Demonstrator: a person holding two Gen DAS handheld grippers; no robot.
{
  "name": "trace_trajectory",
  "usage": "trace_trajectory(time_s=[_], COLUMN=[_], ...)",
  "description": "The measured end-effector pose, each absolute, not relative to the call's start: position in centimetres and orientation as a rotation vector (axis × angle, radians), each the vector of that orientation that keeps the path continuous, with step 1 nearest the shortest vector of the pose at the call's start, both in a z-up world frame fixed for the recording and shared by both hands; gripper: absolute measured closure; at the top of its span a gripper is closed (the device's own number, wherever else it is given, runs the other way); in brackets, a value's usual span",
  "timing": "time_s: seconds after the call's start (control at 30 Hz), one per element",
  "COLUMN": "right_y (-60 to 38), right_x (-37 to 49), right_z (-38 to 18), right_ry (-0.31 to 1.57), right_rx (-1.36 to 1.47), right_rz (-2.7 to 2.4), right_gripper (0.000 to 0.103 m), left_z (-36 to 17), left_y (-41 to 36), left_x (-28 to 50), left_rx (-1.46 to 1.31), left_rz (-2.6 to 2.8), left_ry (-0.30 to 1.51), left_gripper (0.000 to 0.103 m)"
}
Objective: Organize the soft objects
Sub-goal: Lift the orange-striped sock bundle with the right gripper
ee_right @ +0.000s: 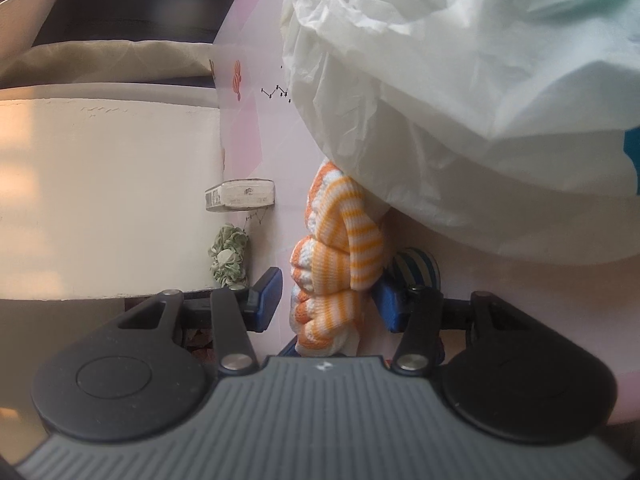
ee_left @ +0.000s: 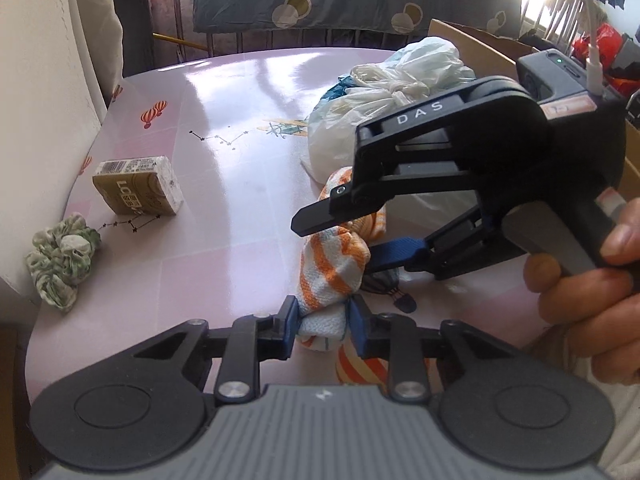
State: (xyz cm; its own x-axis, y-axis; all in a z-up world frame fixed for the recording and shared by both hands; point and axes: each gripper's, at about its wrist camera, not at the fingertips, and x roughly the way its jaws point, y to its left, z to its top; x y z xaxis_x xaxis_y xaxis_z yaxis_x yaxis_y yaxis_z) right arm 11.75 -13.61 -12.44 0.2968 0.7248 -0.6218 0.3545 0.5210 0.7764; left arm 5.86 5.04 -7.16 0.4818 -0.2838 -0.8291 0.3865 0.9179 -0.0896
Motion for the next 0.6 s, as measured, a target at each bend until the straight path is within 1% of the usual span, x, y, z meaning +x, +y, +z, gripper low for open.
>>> trace_trajectory(time_s=[0.07,0.13,0.23,0.3,0.37,0.5,0.6], right_y=[-13.6,-13.4,-13.4,-13.3,-13.3,-13.2,-13.2], right_x=[11.4,11.2,10.8,10.9,10.8,10.9,10.8], right_z=[-12.3,-12.2,-12.2,-12.3,-12.3,-12.5,-12.6], right_ry=[1.306,1.306,1.299,1.295,1.294,1.295,1.294], right_rx=[1.044,1.019,1.012,1.015,1.016,1.028,1.03], right_rz=[0.326,0.328,0.329,0.329,0.328,0.327,0.33], right_gripper=[0.058,0.064,0.067,0.068,0.068,0.068,0.068], left_z=[-7.1,-7.1,-7.1,-7.1,-7.4,-8.4,-8.7], left_y=[5.1,5.2,5.1,5.0,4.9,4.7,4.7], left_x=[5.6,5.4,5.3,5.4,5.7,6.6,6.7], left_rx=[0.096,0.081,0.083,0.085,0.092,0.095,0.079], left_rz=[-0.407,-0.407,-0.41,-0.406,-0.398,-0.386,-0.394], left_ry=[0.992,0.996,1.001,1.002,1.006,1.046,1.05], left_gripper=[0.075,0.075,0.071,0.066,0.054,0.053,0.06])
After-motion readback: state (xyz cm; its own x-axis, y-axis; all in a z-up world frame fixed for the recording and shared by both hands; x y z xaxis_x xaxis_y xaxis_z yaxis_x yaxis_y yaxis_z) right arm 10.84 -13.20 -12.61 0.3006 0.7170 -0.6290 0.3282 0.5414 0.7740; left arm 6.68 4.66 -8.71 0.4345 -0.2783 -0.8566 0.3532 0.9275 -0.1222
